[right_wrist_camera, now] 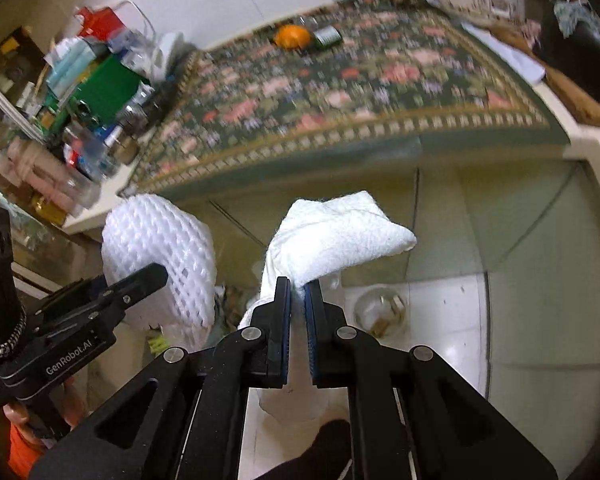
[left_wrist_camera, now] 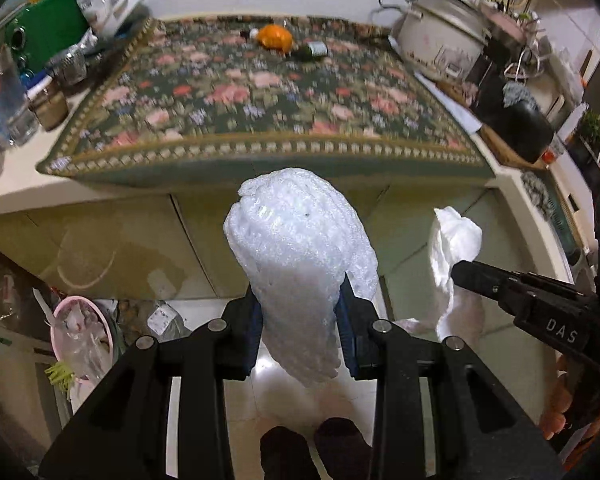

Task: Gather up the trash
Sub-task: 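Carry the foam net and tissue down over the white floor bowl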

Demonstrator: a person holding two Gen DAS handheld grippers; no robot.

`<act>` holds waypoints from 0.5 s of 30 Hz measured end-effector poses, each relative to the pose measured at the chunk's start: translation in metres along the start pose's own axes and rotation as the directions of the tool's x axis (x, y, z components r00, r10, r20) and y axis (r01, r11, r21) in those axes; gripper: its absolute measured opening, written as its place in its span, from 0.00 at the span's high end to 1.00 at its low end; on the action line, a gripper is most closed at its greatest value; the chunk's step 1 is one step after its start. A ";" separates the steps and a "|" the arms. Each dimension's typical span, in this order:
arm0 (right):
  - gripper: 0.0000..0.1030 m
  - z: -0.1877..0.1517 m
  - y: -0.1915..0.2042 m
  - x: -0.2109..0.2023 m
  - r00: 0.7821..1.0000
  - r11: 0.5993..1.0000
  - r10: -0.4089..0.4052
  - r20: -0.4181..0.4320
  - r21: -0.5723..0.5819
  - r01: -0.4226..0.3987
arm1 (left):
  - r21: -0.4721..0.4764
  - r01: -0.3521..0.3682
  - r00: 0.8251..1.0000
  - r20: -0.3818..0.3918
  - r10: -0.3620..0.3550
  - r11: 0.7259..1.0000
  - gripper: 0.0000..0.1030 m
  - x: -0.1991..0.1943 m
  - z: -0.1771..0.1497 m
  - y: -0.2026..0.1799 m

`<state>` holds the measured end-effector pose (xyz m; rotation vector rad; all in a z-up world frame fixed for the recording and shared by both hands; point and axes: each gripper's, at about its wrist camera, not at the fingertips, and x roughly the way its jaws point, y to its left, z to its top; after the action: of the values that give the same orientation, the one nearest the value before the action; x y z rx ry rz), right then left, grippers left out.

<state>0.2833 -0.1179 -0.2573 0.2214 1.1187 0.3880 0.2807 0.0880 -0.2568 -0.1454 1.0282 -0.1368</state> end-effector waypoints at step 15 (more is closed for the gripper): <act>0.93 -0.044 -0.115 0.179 0.981 0.999 -0.033 -0.193 0.007 0.035 | -0.160 -0.062 0.989 -0.141 0.039 0.985 0.68 0.202 -0.080 0.016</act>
<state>0.3338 -0.1506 -0.4663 0.1762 1.3137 0.3785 0.3154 0.0627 -0.4709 -0.2619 1.1799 -0.0156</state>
